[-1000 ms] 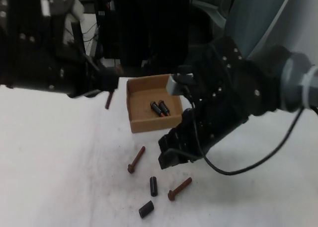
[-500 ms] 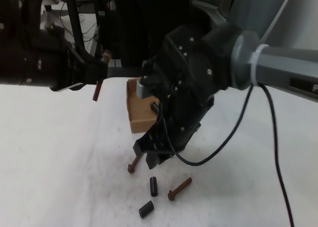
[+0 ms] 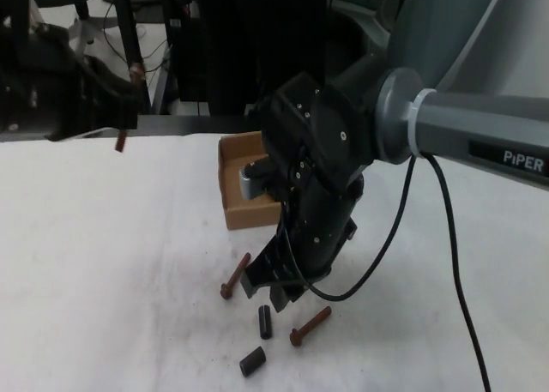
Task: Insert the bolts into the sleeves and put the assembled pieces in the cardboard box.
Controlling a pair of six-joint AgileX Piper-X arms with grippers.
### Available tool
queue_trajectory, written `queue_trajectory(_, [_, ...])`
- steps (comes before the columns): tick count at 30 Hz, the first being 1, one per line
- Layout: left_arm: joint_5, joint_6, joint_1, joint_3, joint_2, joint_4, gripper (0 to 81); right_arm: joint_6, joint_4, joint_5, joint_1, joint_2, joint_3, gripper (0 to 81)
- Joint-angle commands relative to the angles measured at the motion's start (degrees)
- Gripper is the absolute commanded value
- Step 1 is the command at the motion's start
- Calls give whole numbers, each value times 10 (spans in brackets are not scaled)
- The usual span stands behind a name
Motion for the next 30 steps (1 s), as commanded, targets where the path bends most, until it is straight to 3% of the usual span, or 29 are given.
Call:
queue_trajectory(1, [-12, 5, 5, -2, -9, 2, 2, 18, -3, 1, 5, -4, -5, 258])
queue_trajectory(16, [-22, 5, 8, -2, -30, 19, 2, 89, -25, 5, 23, 45, -5, 258])
queue_trajectory(21, [-22, 5, 8, -2, -40, 39, 2, 99, -38, 24, 23, 49, -5, 319])
queue_trajectory(30, [-25, 5, 8, -2, -77, 54, 2, 131, -85, 33, 23, 50, -5, 321])
